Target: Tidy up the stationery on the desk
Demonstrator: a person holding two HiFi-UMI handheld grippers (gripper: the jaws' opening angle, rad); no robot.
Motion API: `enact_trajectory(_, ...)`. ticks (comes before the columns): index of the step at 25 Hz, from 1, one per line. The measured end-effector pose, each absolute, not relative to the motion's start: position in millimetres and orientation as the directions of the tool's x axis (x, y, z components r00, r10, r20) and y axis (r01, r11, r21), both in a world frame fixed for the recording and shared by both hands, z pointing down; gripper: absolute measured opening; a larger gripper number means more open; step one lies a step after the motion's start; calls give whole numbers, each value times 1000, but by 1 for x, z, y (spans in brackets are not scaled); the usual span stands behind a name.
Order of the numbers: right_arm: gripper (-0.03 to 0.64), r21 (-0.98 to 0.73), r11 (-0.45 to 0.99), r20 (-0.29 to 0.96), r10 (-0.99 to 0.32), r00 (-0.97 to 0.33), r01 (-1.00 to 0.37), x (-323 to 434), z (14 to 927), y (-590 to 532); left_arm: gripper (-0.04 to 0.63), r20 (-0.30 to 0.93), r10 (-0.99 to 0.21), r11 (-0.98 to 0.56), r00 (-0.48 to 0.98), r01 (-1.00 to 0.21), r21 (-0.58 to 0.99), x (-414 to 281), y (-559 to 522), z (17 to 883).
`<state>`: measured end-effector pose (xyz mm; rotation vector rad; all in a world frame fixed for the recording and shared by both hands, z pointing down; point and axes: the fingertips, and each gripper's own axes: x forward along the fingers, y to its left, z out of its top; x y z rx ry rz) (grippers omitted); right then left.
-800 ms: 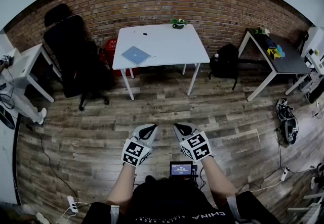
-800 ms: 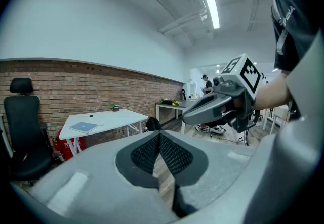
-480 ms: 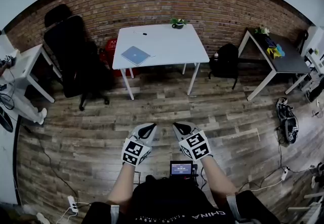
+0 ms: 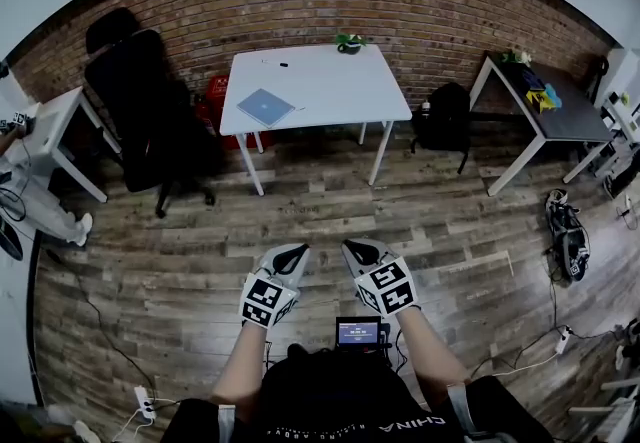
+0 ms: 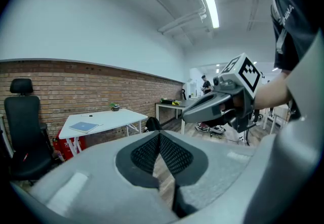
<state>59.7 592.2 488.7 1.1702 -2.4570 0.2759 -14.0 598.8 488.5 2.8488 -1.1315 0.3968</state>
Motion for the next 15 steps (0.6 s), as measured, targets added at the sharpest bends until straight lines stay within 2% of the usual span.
enact_trajectory(15,9,-15,637,440,-688,-577,-771,83,493,595,5,273,-672,-724,688,-688,-49,4,601,492)
